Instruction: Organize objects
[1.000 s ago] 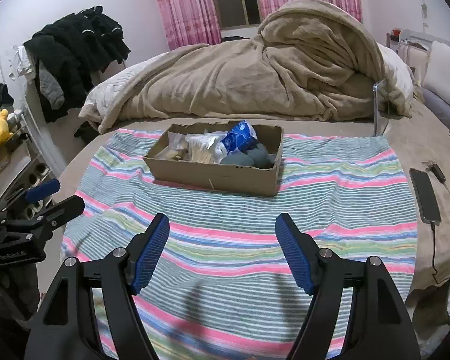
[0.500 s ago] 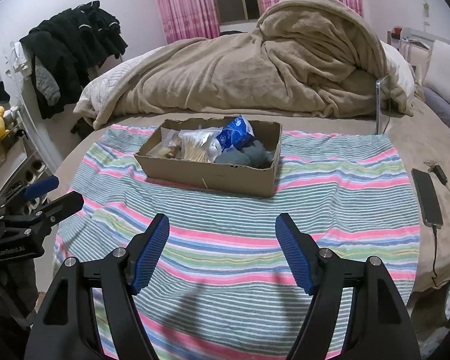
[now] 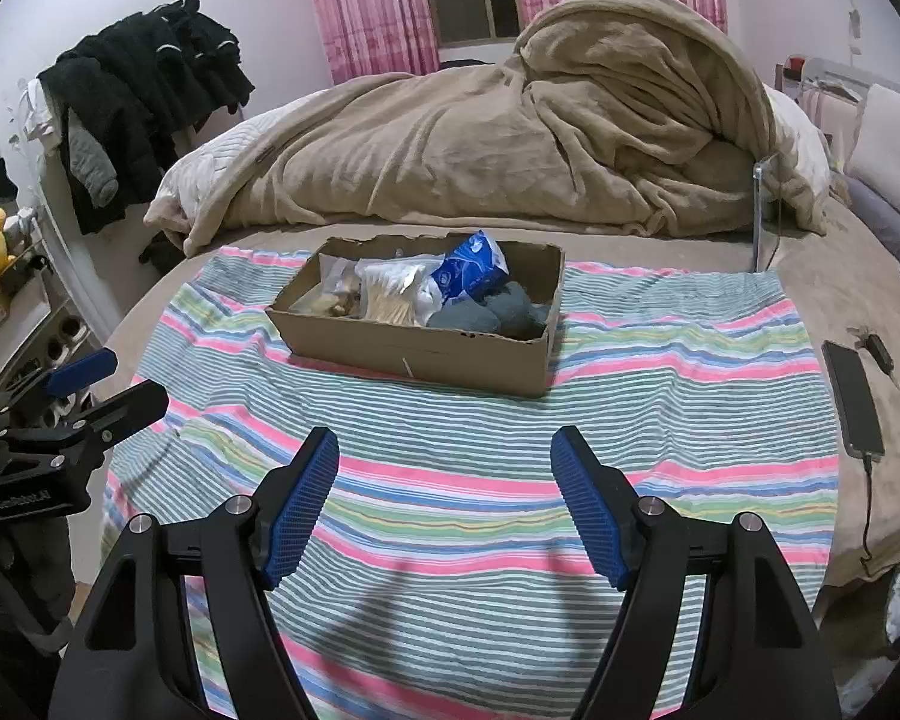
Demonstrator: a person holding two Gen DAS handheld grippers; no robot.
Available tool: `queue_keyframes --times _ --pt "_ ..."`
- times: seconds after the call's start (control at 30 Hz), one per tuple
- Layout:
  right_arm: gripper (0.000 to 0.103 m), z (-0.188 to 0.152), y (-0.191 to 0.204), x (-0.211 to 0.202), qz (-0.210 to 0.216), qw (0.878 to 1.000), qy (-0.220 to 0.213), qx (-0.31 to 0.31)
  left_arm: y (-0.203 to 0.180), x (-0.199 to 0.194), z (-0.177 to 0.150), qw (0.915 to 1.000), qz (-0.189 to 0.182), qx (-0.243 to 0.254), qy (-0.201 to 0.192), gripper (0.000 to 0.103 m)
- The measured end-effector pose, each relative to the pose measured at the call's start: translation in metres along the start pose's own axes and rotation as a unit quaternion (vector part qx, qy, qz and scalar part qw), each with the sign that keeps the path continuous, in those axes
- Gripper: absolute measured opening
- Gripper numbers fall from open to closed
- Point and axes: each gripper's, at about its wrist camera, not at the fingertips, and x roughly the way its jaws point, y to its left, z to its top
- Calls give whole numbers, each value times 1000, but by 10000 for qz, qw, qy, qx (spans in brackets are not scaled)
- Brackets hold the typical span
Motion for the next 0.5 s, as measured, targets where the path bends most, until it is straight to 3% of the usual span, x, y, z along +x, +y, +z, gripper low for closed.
queue_keyframes --times 0.5 --pt "76 1 5 -4 7 10000 -33 -54 2 -5 0 9999 -11 44 -97 100"
